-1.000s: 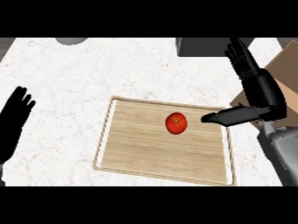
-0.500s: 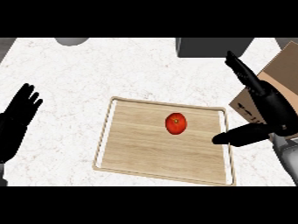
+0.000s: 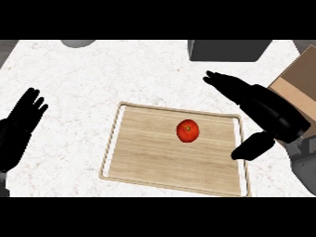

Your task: Pick the tomato from the tray and place it in the cardboard box

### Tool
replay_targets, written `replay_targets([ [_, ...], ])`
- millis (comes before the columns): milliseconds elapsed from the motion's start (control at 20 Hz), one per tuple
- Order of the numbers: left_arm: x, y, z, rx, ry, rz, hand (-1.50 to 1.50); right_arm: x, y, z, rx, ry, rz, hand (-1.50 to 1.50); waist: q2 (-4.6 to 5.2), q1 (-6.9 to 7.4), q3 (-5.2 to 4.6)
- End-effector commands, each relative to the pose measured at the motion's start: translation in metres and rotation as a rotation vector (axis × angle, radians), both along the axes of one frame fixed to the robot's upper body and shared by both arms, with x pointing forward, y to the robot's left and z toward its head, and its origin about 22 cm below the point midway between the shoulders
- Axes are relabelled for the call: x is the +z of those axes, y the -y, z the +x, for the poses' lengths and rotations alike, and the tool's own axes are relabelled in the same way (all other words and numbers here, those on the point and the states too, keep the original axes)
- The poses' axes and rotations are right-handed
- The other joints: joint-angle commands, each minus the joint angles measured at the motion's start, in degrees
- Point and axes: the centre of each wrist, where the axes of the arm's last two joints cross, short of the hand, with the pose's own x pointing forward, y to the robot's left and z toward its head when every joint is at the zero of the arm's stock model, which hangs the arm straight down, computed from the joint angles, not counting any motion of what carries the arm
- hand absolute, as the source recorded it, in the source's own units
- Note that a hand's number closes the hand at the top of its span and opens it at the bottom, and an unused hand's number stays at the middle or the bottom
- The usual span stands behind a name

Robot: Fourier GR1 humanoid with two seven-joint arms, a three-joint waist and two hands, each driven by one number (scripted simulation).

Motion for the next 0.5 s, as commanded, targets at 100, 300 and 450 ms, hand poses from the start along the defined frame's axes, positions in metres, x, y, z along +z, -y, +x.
replay_targets([
  [100,-0.008,-0.006,-0.002,0.01,-0.005,0.006,0.0,0.031,-0.05,-0.005,-0.035,-0.106,-0.261,-1.5,0.09,0.07,0.02],
  [300,-0.005,-0.004,0.001,0.0,0.015,0.009,0.0,0.016,-0.072,0.008,-0.053,-0.216,-0.273,-1.5,0.3,0.06,0.14],
  [450,0.017,-0.001,-0.001,-0.014,0.013,0.016,0.0,0.001,-0.078,0.009,-0.072,-0.282,-0.29,-1.5,0.24,0.02,0.2],
])
